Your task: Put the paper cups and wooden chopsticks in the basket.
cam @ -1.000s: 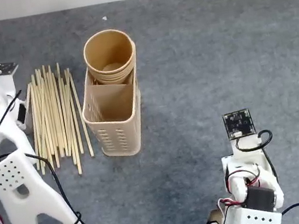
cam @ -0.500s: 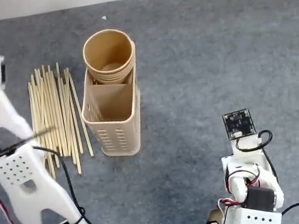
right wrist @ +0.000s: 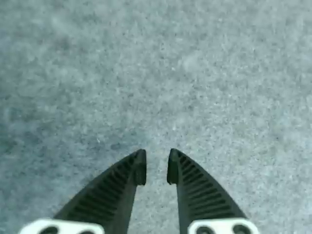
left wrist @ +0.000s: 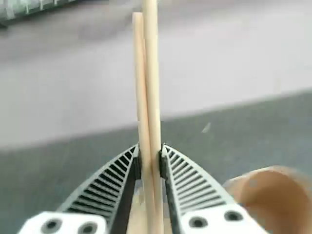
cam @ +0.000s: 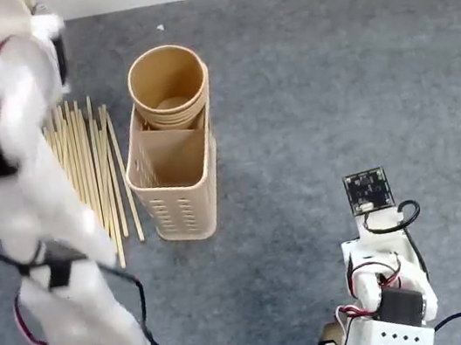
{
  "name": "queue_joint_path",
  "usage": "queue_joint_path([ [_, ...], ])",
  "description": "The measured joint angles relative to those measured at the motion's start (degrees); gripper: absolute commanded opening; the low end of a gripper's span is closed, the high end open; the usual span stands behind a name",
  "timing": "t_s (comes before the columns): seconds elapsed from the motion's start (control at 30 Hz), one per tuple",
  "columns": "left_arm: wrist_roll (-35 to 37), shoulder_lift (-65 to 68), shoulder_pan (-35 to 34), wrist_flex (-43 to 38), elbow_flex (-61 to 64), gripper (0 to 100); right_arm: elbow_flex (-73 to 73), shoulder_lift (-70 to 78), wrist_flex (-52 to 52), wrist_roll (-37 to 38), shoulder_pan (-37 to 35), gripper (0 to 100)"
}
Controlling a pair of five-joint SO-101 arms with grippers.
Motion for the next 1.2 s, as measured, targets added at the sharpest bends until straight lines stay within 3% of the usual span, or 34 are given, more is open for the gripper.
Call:
queue_joint_path([
  [0.17,3.78,-15.91,5.54,0.44,6.59,0,0.00,0.00,0.00,0.00,0.00,8.8],
  [0.27,5.19,-27.69,6.95,0.44,21.01,0,0.00,0.00,0.00,0.00,0.00,8.8],
  [0.37,5.10,-40.44,13.01,-0.09,37.98,0,0.00,0.00,0.00,0.00,0.00,8.8],
  [0.5,4.84,-53.36,20.31,-10.64,59.78,0,0.00,0.00,0.00,0.00,0.00,8.8],
  [0.73,4.57,-55.12,20.75,-41.67,90.29,0,0.00,0.00,0.00,0.00,2.02,8.8],
  [0.83,4.48,-55.47,20.92,-50.90,98.29,0,0.00,0.00,0.00,0.00,4.13,8.8],
  [1.0,4.57,-55.65,20.92,-58.11,107.69,0,0.00,0.00,0.00,0.00,4.22,8.8],
  [1.2,4.66,-55.82,21.01,-59.78,114.73,0,0.00,0.00,0.00,0.00,4.22,8.8],
])
